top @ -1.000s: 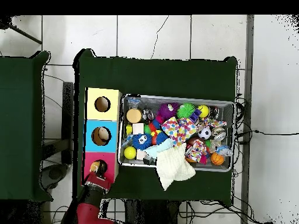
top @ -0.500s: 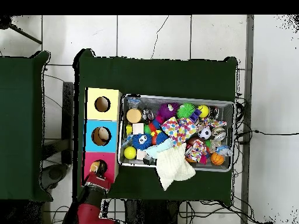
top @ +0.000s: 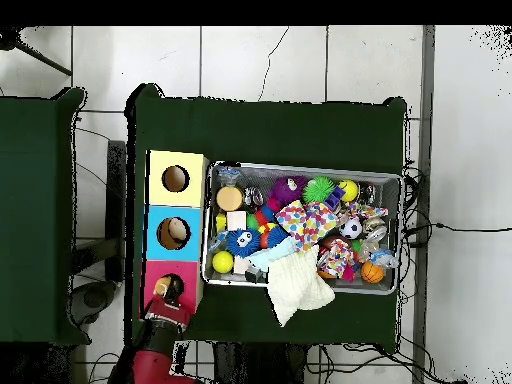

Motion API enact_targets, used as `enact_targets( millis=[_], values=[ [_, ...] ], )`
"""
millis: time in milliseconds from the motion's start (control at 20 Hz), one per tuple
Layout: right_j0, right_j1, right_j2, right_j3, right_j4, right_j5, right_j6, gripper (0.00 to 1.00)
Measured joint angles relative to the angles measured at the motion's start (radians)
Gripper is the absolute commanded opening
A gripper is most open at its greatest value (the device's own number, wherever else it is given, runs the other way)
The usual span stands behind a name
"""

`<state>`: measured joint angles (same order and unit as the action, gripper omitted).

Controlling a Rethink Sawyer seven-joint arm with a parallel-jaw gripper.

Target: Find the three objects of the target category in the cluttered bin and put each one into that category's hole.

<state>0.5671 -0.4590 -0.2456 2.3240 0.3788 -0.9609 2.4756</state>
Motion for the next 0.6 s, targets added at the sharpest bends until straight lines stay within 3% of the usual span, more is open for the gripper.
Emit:
enact_targets(
  millis=[200, 300, 500, 600],
  values=[
    [0.119, 0.051, -0.036, -0.01, 0.163, -0.032, 0.0, 0.0],
    [0.198, 0.093, -0.046, -0.013, 0.288, -0.073, 0.0, 0.0],
    [0.266, 0.143, -0.049, -0.017, 0.398, -0.138, 0.0, 0.0],
    [0.276, 0.157, -0.05, -0.017, 0.411, -0.163, 0.0, 0.0]
  ],
)
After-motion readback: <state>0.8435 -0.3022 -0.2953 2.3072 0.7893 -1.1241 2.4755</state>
